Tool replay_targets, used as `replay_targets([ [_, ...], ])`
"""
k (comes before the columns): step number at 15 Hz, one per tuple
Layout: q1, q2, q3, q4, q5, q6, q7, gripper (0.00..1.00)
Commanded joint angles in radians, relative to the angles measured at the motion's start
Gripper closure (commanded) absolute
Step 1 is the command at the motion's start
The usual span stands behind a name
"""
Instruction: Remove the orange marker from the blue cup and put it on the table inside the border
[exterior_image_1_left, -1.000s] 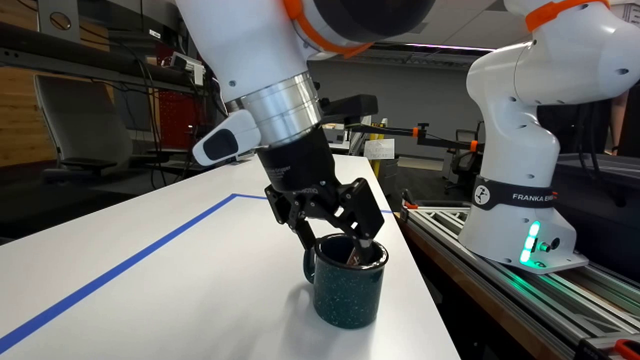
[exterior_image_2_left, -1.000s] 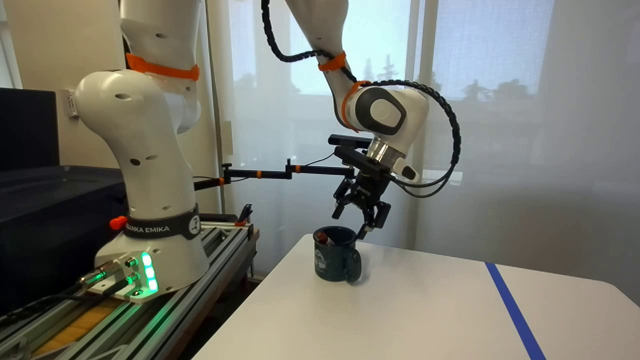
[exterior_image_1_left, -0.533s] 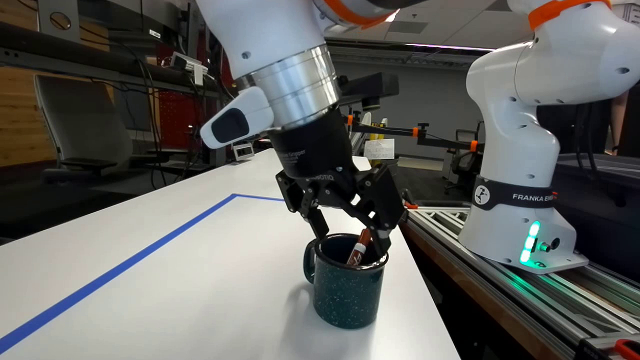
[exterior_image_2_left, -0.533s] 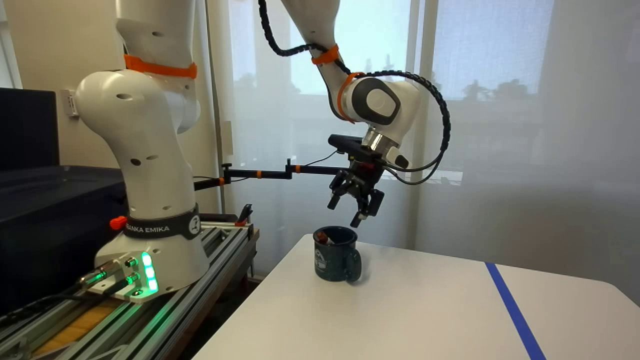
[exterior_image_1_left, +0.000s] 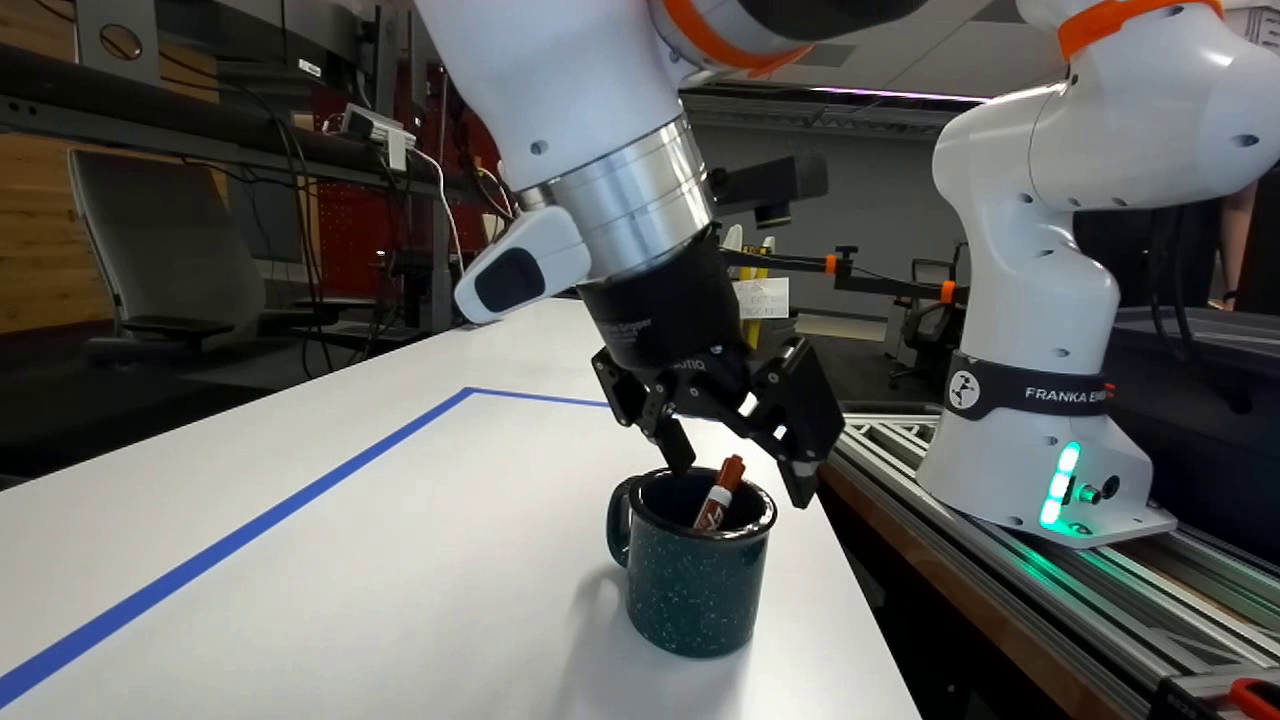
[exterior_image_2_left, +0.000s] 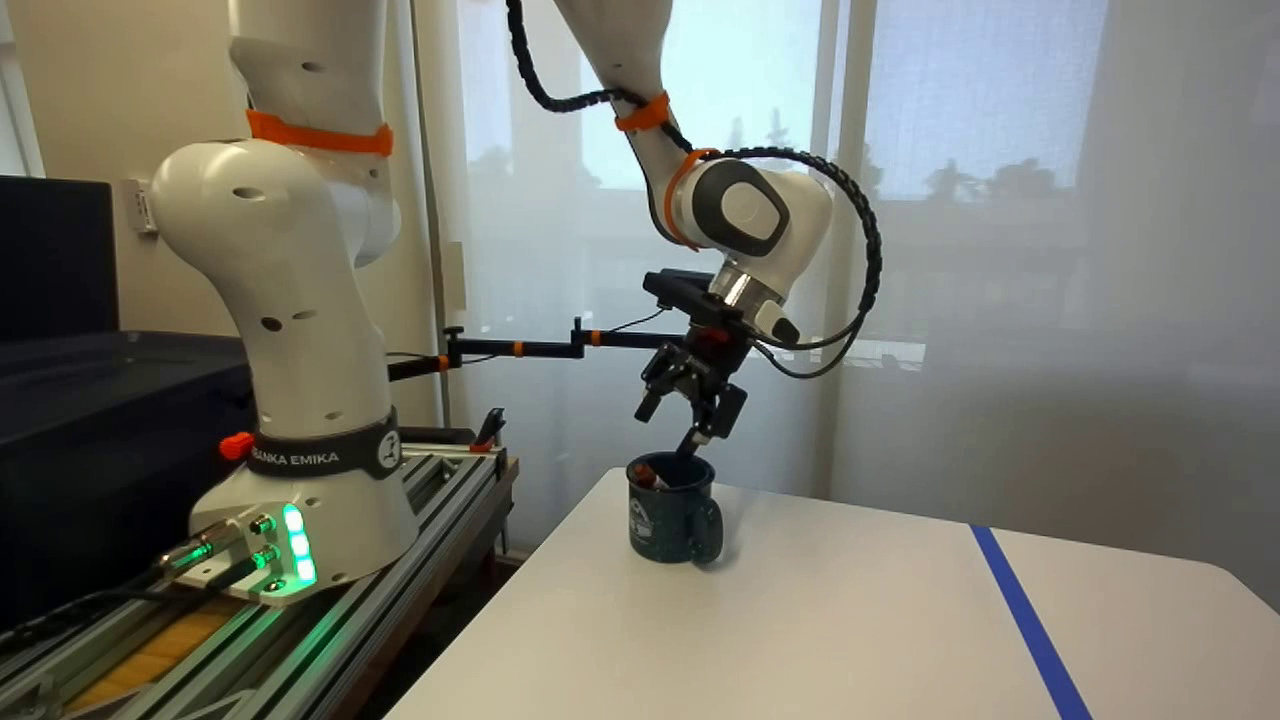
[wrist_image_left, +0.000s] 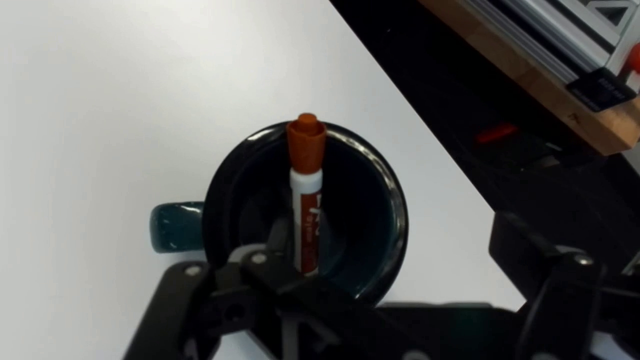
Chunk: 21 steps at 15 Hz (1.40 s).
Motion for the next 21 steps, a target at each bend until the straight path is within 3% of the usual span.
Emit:
replay_targets([
  [1, -0.004, -0.021, -0.005, -0.027, -0.002, -0.012, 0.030, 0.00],
  [10, -0.022, -0.022, -0.032, -0.060, -0.003, -0.001, 0.050, 0.03],
  [12, -0.031, -0.025, -0.042, -0.070, 0.002, 0.008, 0.046, 0.13],
  [13, -0.035, -0.025, -0.046, -0.072, 0.002, 0.009, 0.045, 0.26],
  [15, -0.043, -0.025, -0.053, -0.075, 0.005, 0.014, 0.041, 0.42],
  [21, -0.048, -0.021, -0.055, -0.069, 0.002, 0.012, 0.045, 0.33],
])
